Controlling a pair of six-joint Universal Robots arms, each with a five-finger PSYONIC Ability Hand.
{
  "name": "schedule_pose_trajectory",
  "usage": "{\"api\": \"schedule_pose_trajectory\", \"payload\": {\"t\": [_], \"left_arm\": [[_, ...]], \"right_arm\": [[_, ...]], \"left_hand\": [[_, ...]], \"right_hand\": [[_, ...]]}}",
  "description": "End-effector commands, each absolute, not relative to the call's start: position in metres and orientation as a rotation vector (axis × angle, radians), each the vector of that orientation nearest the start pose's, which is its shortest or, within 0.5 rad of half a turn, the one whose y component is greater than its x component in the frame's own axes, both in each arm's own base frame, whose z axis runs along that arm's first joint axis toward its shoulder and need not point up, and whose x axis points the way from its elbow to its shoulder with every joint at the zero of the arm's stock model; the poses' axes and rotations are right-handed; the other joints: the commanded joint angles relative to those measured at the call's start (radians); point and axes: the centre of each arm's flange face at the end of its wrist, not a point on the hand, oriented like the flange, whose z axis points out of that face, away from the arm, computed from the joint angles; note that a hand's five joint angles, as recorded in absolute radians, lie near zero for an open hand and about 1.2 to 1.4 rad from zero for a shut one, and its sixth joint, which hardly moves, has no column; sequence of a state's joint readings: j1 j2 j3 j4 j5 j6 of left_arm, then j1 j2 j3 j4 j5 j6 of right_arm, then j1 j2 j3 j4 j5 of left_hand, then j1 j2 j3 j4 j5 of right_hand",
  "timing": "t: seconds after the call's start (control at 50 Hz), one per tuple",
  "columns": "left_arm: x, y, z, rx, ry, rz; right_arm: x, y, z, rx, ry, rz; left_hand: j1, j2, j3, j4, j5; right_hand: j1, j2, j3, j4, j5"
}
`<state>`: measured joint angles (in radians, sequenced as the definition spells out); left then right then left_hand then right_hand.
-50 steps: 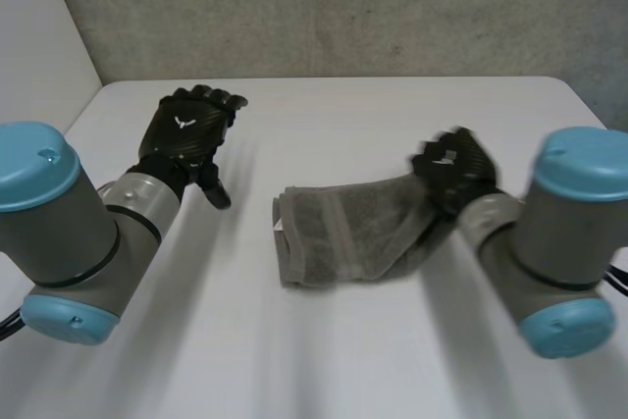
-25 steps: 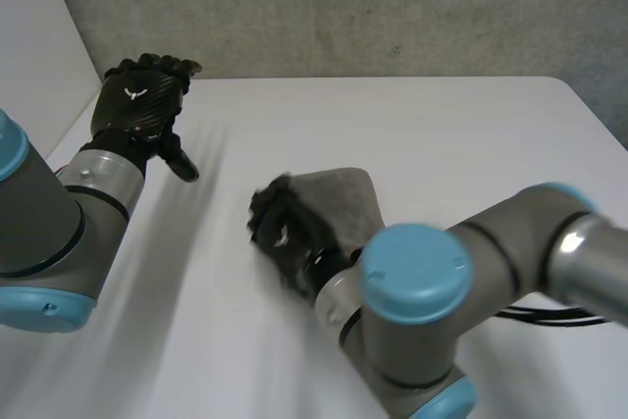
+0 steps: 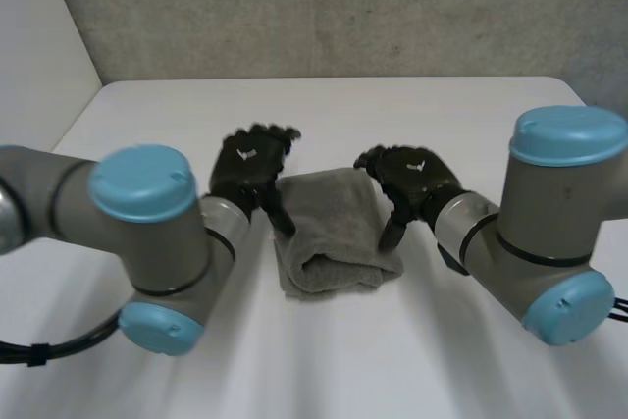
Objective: Fold the towel.
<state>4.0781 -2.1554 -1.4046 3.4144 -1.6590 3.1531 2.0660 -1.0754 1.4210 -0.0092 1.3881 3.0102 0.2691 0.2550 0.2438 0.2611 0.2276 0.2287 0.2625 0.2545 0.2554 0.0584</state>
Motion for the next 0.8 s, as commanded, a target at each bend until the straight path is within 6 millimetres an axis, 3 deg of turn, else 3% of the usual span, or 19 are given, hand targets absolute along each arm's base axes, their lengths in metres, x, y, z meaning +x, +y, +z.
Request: {"api": "schedule_pose_trajectory", "payload": {"t": [0.02, 0.16, 0.26, 0.3, 0.32, 0.36, 0.38, 0.42, 0.44, 0.46, 0.48, 0.52, 0.54, 0.58, 0.64, 0.8], "left_arm": [[-0.349, -0.249, 0.125, 0.817, 2.641, -2.023], [-0.35, -0.247, 0.12, 0.834, 2.651, -2.001], [-0.35, -0.247, 0.134, 0.821, 2.631, -2.045], [-0.348, -0.246, 0.159, 0.804, 2.601, -2.108], [-0.348, -0.246, 0.159, 0.803, 2.601, -2.108], [-0.343, -0.244, 0.185, 0.776, 2.568, -2.17], [-0.343, -0.244, 0.185, 0.776, 2.568, -2.17], [-0.336, -0.242, 0.217, 0.738, 2.519, -2.255], [-0.336, -0.242, 0.217, 0.738, 2.518, -2.255], [-0.33, -0.242, 0.232, 0.707, 2.497, -2.287], [-0.33, -0.242, 0.233, 0.707, 2.496, -2.287], [-0.314, -0.244, 0.262, 0.641, 2.449, -2.335], [-0.314, -0.244, 0.262, 0.641, 2.449, -2.335], [-0.293, -0.246, 0.29, 0.561, 2.408, -2.361], [-0.276, -0.247, 0.307, 0.496, 2.375, -2.373], [-0.265, -0.238, 0.313, 0.476, 2.369, -2.364]], "right_arm": [[0.314, -0.265, 0.145, -0.886, 2.222, -1.421], [0.317, -0.269, 0.136, -0.909, 2.233, -1.412], [0.318, -0.27, 0.145, -0.953, 2.206, -1.459], [0.316, -0.271, 0.179, -0.952, 2.142, -1.574], [0.316, -0.271, 0.179, -0.952, 2.142, -1.575], [0.31, -0.268, 0.221, -0.923, 2.056, -1.704], [0.31, -0.268, 0.221, -0.923, 2.055, -1.705], [0.296, -0.271, 0.258, -0.854, 2.004, -1.827], [0.296, -0.271, 0.258, -0.853, 2.004, -1.828], [0.288, -0.271, 0.276, -0.816, 1.98, -1.894], [0.288, -0.271, 0.277, -0.816, 1.98, -1.895], [0.271, -0.269, 0.307, -0.724, 1.957, -2.015], [0.271, -0.269, 0.307, -0.723, 1.957, -2.015], [0.254, -0.269, 0.323, -0.648, 1.985, -2.092], [0.243, -0.269, 0.327, -0.616, 2.038, -2.098], [0.237, -0.269, 0.322, -0.616, 2.103, -2.064]], "left_hand": [[-0.056, -0.042, -0.03, -0.048, -0.189], [-0.056, -0.042, -0.03, -0.048, -0.189], [-0.056, -0.042, -0.03, -0.048, -0.189], [-0.058, -0.044, -0.033, -0.051, -0.192], [-0.059, -0.044, -0.033, -0.051, -0.192], [-0.064, -0.05, -0.039, -0.056, -0.197], [-0.064, -0.05, -0.039, -0.056, -0.197], [-0.067, -0.053, -0.042, -0.059, -0.2], [-0.067, -0.053, -0.042, -0.059, -0.2], [-0.067, -0.053, -0.042, -0.059, -0.2], [-0.067, -0.053, -0.042, -0.059, -0.2], [-0.067, -0.053, -0.042, -0.059, -0.2], [-0.067, -0.053, -0.042, -0.059, -0.2], [-0.067, -0.053, -0.042, -0.059, -0.2], [-0.07, -0.056, -0.045, -0.062, -0.203], [-0.073, -0.059, -0.048, -0.065, -0.206]], "right_hand": [[-0.054, -0.088, -0.08, -0.081, -0.058], [-0.054, -0.088, -0.08, -0.081, -0.058], [-0.054, -0.088, -0.08, -0.081, -0.058], [-0.054, -0.088, -0.08, -0.081, -0.058], [-0.054, -0.088, -0.08, -0.081, -0.058], [-0.054, -0.088, -0.08, -0.081, -0.058], [-0.054, -0.088, -0.08, -0.081, -0.058], [-0.054, -0.088, -0.08, -0.081, -0.058], [-0.054, -0.088, -0.08, -0.081, -0.058], [-0.054, -0.088, -0.08, -0.081, -0.058], [-0.054, -0.088, -0.08, -0.081, -0.058], [-0.054, -0.088, -0.08, -0.081, -0.058], [-0.054, -0.088, -0.08, -0.081, -0.058], [-0.054, -0.088, -0.08, -0.081, -0.058], [-0.054, -0.088, -0.08, -0.081, -0.058], [-0.054, -0.088, -0.08, -0.081, -0.058]]}}
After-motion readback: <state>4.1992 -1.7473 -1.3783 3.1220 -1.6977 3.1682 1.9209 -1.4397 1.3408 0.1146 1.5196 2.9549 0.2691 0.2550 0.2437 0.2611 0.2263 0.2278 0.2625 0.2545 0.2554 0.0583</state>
